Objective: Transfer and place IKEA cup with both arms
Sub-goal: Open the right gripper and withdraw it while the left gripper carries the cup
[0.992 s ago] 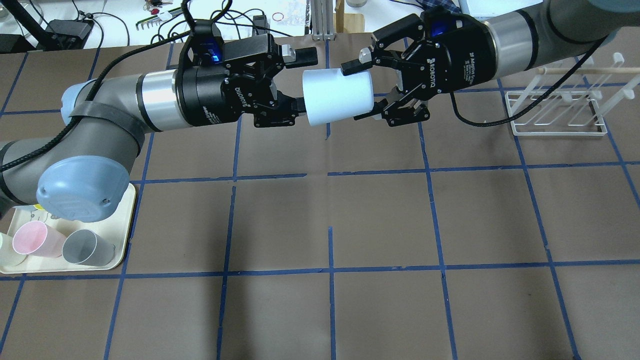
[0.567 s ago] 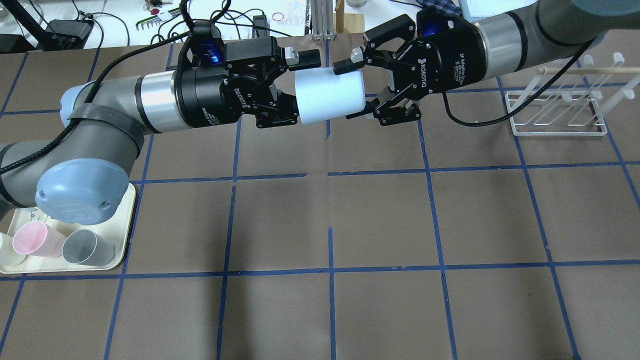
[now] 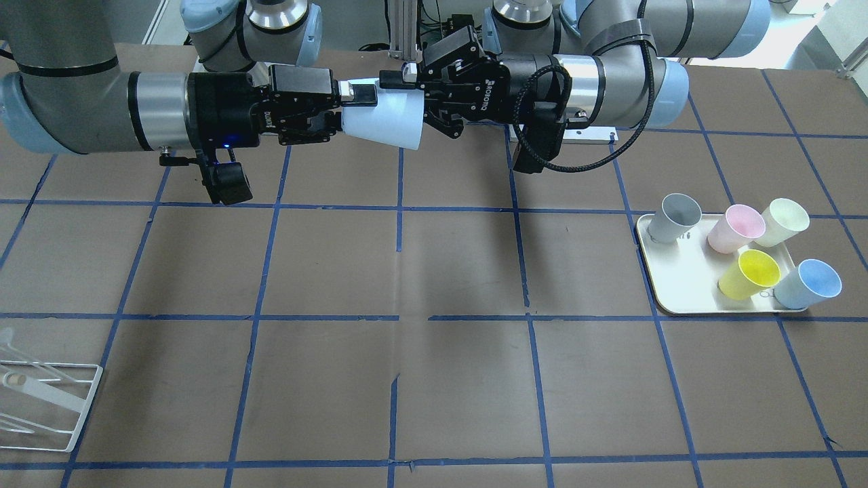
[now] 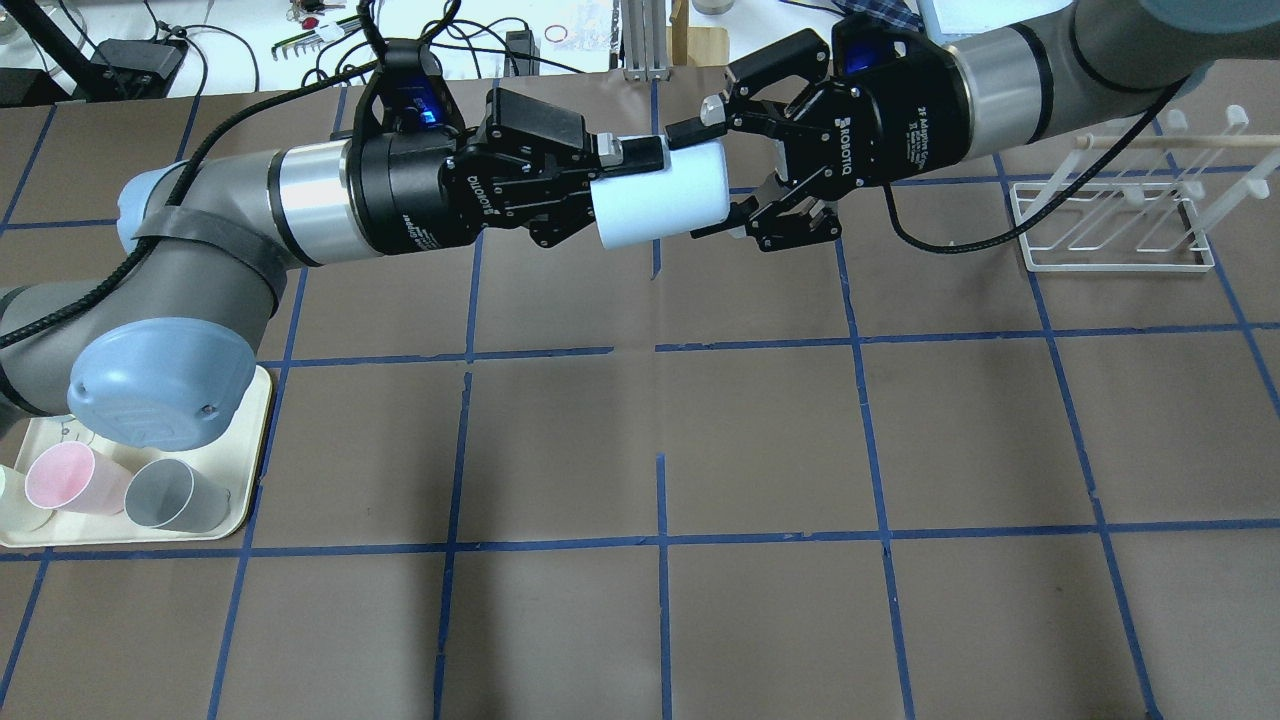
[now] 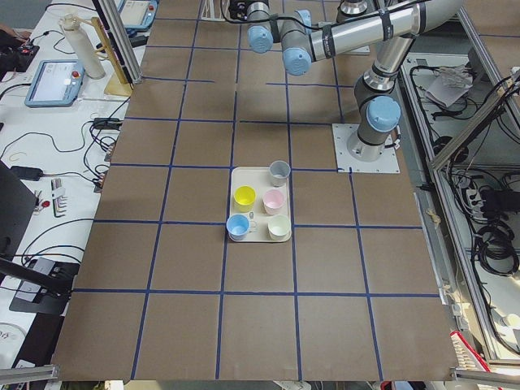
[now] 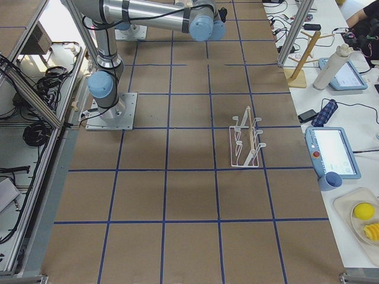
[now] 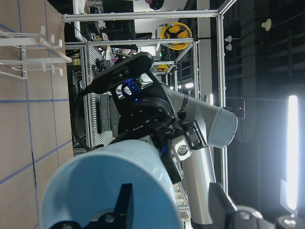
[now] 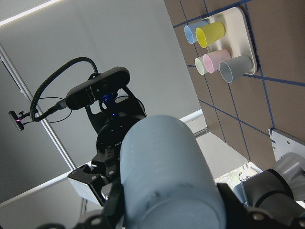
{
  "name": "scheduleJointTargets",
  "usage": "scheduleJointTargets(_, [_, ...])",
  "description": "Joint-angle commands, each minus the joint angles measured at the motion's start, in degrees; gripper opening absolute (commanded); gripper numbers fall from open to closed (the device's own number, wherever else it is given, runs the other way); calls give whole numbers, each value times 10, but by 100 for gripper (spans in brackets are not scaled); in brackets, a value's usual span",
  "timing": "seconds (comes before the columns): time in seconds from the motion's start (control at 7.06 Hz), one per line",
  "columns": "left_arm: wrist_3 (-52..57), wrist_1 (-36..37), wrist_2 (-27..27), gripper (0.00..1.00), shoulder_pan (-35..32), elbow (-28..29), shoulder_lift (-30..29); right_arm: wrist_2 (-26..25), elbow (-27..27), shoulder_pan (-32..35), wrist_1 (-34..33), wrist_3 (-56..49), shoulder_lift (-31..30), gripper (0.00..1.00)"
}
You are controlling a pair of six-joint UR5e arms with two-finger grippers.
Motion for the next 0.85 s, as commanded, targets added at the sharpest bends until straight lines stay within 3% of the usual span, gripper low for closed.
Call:
scheduleJointTargets(0.0, [-1,0,0,0,0,0,2,-1,0,0,2,1,1,76])
scheduleJointTargets(0.14, [-7,0,0,0,0,0,5,0,0,0,2,4,2,100])
scheduleJointTargets(0.71, [-8,0,3,0,8,1,5,-1,-10,-6,1,3,11,100])
